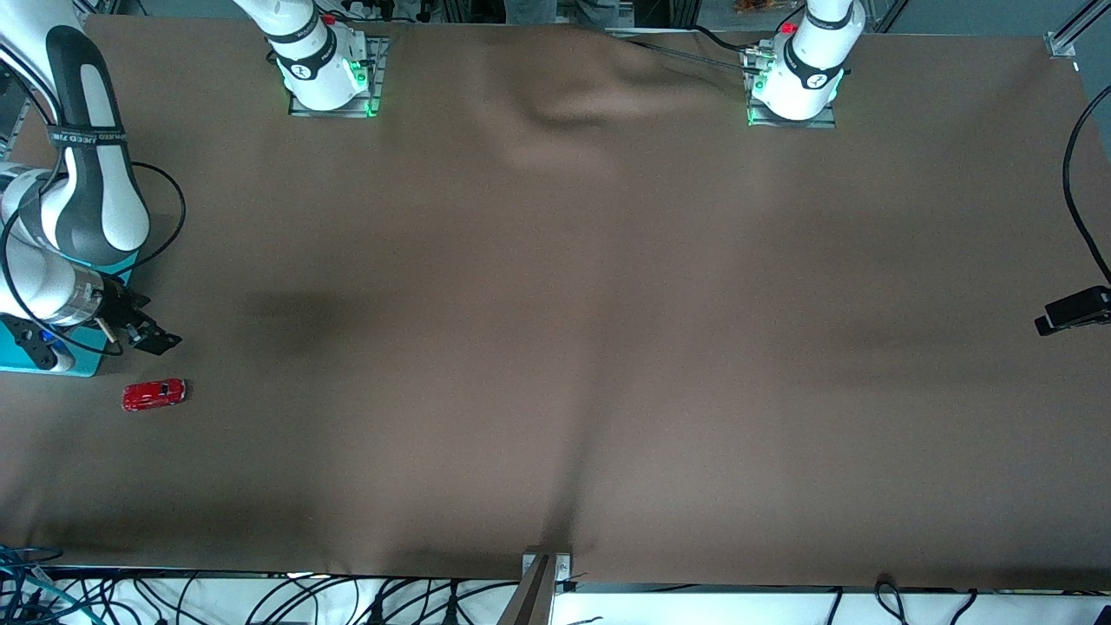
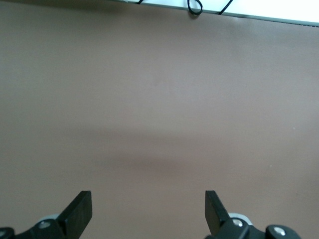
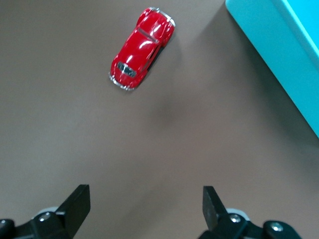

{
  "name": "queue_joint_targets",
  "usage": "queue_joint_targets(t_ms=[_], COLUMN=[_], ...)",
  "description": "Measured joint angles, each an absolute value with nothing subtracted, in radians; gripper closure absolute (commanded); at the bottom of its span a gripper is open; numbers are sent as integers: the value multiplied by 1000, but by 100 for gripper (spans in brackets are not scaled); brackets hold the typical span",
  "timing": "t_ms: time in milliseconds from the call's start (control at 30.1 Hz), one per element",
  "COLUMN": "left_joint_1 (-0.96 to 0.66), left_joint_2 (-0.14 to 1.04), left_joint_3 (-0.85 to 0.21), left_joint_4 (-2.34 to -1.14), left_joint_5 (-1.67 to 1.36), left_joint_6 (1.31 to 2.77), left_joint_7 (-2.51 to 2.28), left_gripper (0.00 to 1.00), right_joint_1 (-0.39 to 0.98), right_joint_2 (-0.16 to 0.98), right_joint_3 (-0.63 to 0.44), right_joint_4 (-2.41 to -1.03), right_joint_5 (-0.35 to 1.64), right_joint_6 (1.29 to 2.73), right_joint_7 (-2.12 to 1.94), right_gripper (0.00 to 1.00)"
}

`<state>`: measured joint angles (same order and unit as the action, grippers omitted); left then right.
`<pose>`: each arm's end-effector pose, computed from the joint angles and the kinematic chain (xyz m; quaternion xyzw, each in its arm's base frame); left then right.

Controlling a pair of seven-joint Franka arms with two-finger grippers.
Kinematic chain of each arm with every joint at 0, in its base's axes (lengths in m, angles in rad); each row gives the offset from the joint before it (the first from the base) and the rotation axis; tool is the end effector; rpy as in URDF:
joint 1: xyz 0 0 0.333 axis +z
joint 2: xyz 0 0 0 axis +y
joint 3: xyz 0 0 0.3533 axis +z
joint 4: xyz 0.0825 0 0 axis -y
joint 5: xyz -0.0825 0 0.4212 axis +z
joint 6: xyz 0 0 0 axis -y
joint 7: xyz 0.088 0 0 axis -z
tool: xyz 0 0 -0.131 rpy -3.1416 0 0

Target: Wind red beetle toy and store in blue box

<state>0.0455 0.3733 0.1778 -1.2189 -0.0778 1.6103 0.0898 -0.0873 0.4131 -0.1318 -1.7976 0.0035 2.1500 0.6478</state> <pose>0.7070 0.1252 0.5790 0.9980 0.0614 0.0126 0.0048 0.6695 -0.1427 0.3043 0.9084 -0.4163 -0.0226 0.0306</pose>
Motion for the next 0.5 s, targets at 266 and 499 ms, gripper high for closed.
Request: queue_joint_targets(t_ms=[266, 499], left_joint_1=[15, 14], left_joint_2=[355, 334], left_joint_3=[209, 212], left_joint_4=[-1219, -1219], left_joint_5=[-131, -151], left_joint_6=[1586, 1556], left_joint_7=[90, 93], left_gripper=[0, 0], right_joint_1=[-122, -152], right_joint_2=[507, 595], right_joint_3=[-141, -141], right_joint_4=[-1698, -1628], right_joint_5=[-20, -31], right_joint_6=[2154, 2210], right_joint_7=[855, 998], right_gripper=[0, 0])
